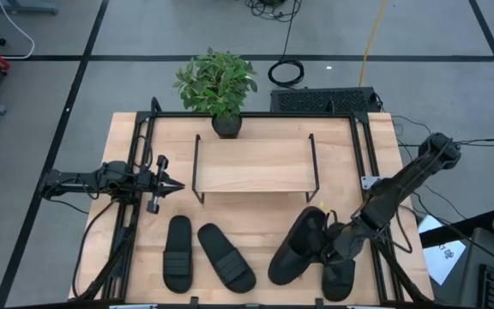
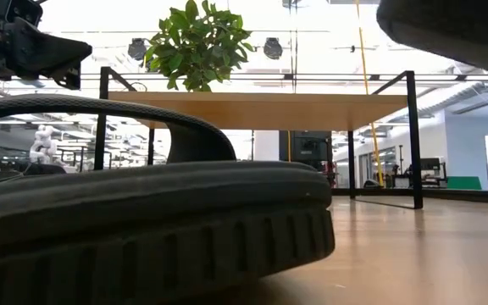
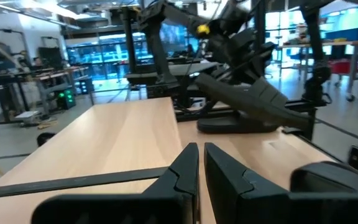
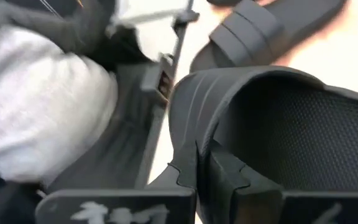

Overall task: Pick and place slides into the shelf
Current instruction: Put the middle right black slide on the shelf

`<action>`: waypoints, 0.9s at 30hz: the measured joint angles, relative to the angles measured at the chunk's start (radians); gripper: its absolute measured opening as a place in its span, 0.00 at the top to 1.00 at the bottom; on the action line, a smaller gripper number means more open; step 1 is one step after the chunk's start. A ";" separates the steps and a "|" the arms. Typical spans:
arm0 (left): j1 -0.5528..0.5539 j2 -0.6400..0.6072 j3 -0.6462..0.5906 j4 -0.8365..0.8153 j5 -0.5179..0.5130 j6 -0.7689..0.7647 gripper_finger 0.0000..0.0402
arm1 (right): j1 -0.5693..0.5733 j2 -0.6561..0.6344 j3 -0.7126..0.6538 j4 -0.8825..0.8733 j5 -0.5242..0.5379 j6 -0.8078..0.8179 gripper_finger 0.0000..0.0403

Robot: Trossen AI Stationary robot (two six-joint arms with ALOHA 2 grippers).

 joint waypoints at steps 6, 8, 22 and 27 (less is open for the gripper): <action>0.000 0.000 0.000 -0.005 -0.017 0.000 0.92 | -0.088 0.000 0.224 -0.348 -0.106 -0.125 0.99; 0.000 0.000 0.000 -0.008 -0.017 0.000 0.92 | -0.128 0.000 0.282 -0.445 -0.157 -0.172 1.00; 0.000 0.000 0.000 -0.032 -0.019 0.043 0.92 | -0.468 0.000 0.577 -0.829 -0.442 -0.528 0.99; 0.000 0.000 0.000 -0.039 -0.023 0.078 0.92 | -0.649 -0.001 0.656 -0.963 -0.552 -0.609 0.99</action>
